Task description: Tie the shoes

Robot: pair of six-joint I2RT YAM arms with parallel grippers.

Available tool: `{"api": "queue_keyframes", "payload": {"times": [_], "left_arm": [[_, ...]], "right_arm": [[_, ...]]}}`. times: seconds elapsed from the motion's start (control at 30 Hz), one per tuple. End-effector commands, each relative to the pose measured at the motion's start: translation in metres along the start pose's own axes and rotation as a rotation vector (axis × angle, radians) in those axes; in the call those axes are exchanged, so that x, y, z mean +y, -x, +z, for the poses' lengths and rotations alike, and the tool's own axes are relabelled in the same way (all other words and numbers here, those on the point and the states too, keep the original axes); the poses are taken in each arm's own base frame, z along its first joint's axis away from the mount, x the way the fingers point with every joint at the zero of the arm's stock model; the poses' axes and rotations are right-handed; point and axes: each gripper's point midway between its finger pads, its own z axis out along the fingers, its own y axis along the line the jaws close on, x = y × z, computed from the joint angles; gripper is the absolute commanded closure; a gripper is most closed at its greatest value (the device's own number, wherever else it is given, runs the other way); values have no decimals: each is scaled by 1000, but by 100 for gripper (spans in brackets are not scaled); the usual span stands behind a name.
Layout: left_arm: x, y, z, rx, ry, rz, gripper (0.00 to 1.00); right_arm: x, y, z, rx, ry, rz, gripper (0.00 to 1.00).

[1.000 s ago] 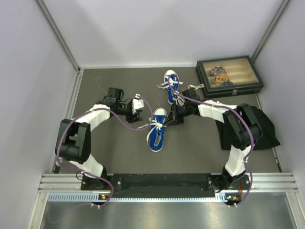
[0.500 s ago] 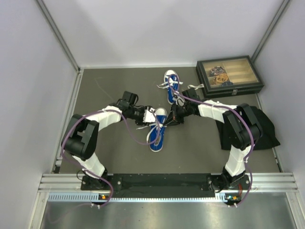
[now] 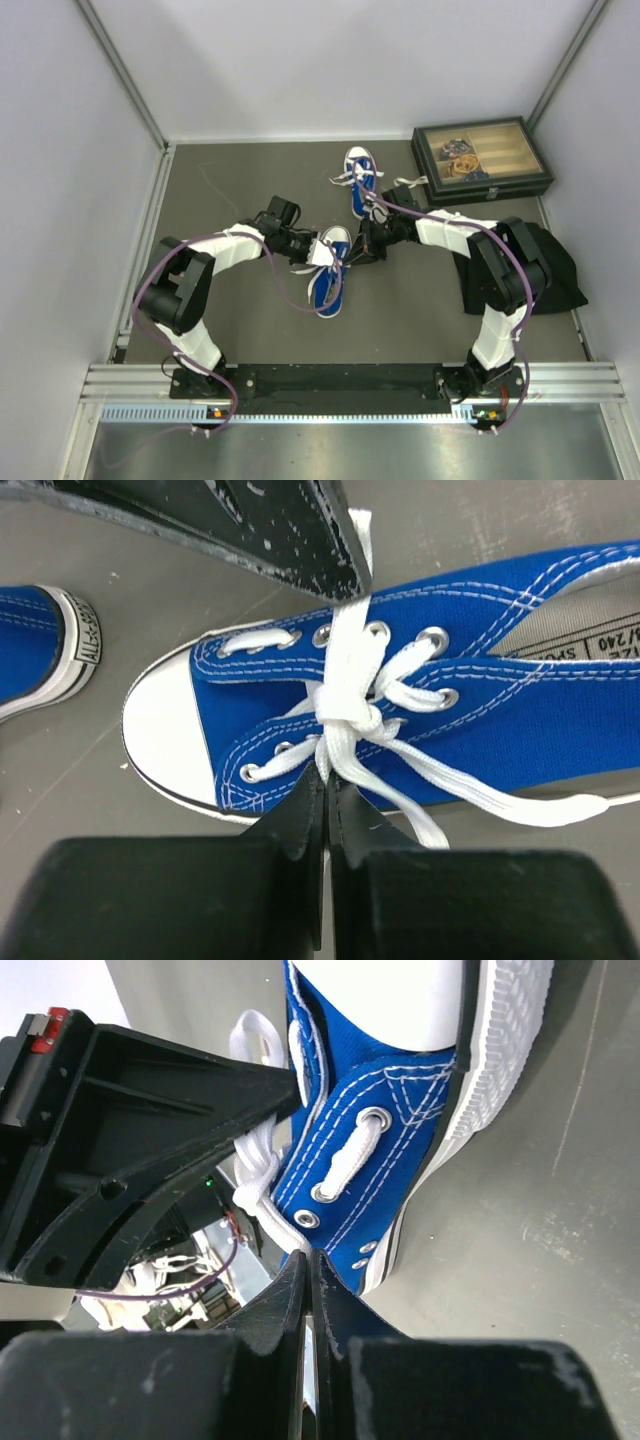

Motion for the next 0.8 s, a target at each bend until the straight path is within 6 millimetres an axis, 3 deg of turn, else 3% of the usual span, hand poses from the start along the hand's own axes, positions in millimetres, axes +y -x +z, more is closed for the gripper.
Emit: {"api": "queue_keyframes", "payload": {"times": [0.0, 0.4, 0.77], "left_arm": [[5, 3, -9, 6, 8, 11, 100], [7, -18, -33, 58, 44, -15, 100], [6, -23, -35, 59, 46, -22, 100]], "right_arm": [[21, 6, -11, -37, 16, -81, 100], [-6, -2, -34, -77, -70, -49, 100], [-39, -11, -55, -115, -164, -16, 100]]}}
